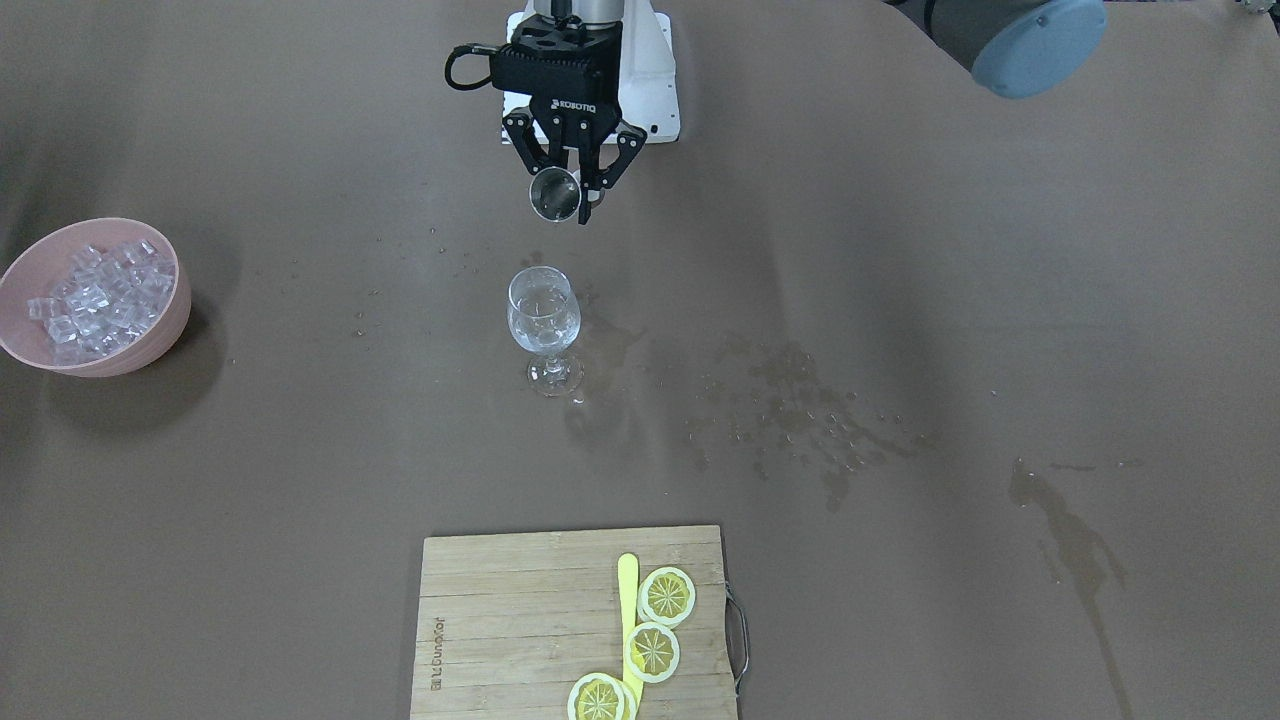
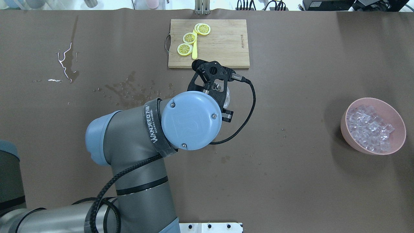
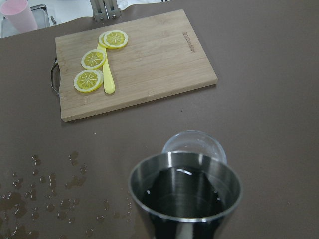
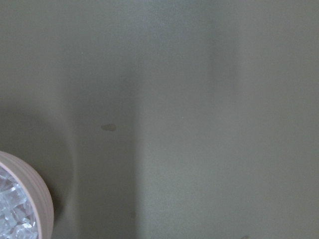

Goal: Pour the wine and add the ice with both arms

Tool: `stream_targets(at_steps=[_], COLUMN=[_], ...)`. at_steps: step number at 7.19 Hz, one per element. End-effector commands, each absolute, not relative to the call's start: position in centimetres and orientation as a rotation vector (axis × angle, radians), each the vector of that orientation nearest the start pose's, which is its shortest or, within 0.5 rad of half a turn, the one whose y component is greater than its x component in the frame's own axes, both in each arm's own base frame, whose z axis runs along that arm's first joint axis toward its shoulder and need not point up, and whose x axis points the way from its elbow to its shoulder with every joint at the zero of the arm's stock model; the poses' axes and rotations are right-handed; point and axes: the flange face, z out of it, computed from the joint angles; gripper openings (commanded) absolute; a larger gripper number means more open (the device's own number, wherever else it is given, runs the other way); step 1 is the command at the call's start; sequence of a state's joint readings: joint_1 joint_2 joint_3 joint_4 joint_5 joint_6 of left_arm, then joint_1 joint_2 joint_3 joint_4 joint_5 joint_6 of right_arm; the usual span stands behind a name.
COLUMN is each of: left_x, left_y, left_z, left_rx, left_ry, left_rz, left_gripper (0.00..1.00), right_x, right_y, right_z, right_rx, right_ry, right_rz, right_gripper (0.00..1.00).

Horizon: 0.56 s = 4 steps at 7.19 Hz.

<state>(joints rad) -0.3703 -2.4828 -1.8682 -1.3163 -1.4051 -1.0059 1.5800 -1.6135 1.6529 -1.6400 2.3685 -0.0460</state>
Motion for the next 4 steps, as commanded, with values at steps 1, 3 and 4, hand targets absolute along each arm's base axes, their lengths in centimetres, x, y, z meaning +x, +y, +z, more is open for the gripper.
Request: stream_targets(at_steps=[1, 3, 4], left_x=[52.1, 51.5, 52.2], left_y=[-37.1, -39.2, -39.7], left_z=[2.1, 1.7, 2.2], left_rx=[0.537, 0.465, 0.462], left_ry=[0.772, 0.757, 0.732], left_rz=[0.143, 0.197, 0.223], left_gripper=[0.0, 0.0, 0.0], right_x=[6.6, 6.6, 6.6], right_y=[-47.3, -47.3, -47.4], right_z=[64.8, 64.9, 64.8], right_rx=[-0.013, -0.014, -0.013], right_ry=[-0.798, -0.798, -0.798], right_rz=[-0.02, -0.02, -0.02], right_gripper=[1.0, 1.0, 1.0])
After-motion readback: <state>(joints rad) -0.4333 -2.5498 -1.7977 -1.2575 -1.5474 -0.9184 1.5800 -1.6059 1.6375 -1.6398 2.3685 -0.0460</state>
